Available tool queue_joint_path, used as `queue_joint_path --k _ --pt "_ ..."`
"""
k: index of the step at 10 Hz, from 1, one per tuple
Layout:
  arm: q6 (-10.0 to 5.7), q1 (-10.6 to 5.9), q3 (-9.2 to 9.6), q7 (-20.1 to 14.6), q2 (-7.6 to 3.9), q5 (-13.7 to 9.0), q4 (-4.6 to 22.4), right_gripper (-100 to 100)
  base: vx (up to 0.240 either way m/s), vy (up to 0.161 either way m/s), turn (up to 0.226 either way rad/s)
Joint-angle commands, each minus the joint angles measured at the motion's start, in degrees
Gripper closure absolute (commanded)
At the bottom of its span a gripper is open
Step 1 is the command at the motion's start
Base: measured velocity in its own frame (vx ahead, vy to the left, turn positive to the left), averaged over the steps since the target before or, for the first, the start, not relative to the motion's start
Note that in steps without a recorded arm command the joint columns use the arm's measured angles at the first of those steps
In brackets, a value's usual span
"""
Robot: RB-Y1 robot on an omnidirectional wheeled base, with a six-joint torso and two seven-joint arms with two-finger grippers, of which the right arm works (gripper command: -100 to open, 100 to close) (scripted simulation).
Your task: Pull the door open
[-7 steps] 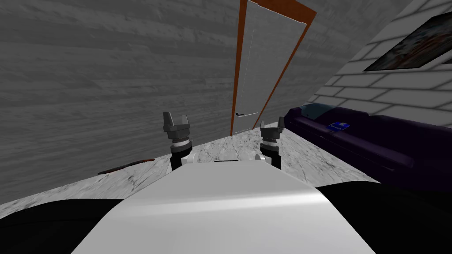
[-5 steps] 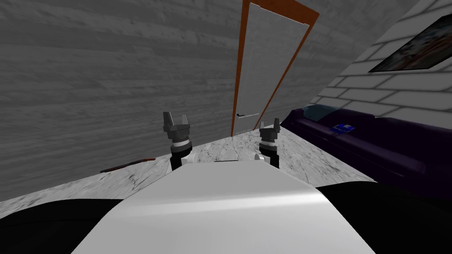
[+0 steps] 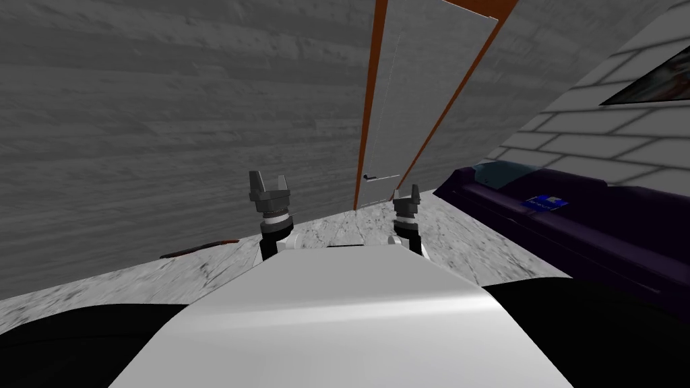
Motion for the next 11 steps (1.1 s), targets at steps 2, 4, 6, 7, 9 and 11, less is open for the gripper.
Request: queue_joint_path --k 2,4,6,7,9,11 --pt "-1.33 -1.26 0.07 -0.26 -0.88 0.09 4.90 -100 0.094 -0.030 0.091" --pt "-2.22 -2.37 -0.03 -0.56 -1.75 0.08 8.90 -100 0.081 -0.050 0.112" --pt "-3.17 -3.54 -0.13 -0.87 -2.67 0.07 12.79 -100 0.093 -0.056 0.127" --pt "-3.68 -4.16 -0.18 -1.04 -3.15 0.07 14.49 -100 0.085 -0.051 0.112" --pt "-4.18 -4.78 -0.24 -1.21 -3.63 0.06 17.55 -100 0.060 -0.045 0.050" --pt "-4.71 -5.43 -0.29 -1.39 -4.12 0.06 19.97 -100 0.063 -0.046 0.088"
